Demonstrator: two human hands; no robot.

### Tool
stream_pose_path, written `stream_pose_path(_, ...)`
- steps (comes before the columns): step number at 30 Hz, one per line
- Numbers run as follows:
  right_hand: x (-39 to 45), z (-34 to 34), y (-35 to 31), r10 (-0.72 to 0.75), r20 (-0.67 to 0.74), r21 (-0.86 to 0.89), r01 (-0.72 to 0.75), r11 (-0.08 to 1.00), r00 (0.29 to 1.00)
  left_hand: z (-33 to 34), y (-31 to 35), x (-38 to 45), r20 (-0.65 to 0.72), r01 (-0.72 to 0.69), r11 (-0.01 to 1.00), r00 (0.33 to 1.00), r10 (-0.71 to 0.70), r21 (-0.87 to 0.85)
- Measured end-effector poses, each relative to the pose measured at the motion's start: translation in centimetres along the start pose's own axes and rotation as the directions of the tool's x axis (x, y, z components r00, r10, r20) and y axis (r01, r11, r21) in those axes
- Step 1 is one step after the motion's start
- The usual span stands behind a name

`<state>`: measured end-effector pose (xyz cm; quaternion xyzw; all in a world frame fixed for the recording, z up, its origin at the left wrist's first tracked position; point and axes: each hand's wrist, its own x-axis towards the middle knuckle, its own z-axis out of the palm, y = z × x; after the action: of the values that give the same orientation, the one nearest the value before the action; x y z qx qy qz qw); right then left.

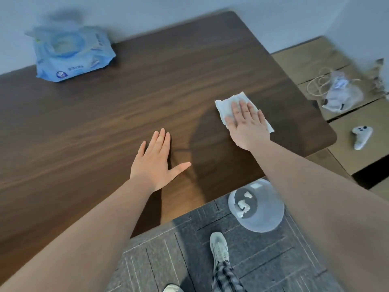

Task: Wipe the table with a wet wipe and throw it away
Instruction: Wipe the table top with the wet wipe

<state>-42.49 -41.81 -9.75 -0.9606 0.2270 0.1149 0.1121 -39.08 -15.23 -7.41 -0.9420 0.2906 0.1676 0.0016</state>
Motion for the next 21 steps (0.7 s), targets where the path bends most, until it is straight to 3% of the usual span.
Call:
stream_pose_path(8,2.3,-2.5,9.1,0.103,0.034,-0.017,-0.102,0.995,0.994,0.3,2.8,2.9,0.089,0.076,0.997,0.993,-0.078,0.027)
stream_pose_path(16,0.9,-1.9,7.3,0.161,0.037,0.002,-0.161,0.987,0.986,0.1,2.8,3.0,0.092,0.058,0.998,0.994,-0.056,-0.018)
stream_pose_path(21,-2.1,-0.6,2.2,0.089,0.077,-0.024,-0.087,0.996,0.993,-0.5,1.2,1.7,0.101,0.006,0.996,0.995,0.002,-0.084)
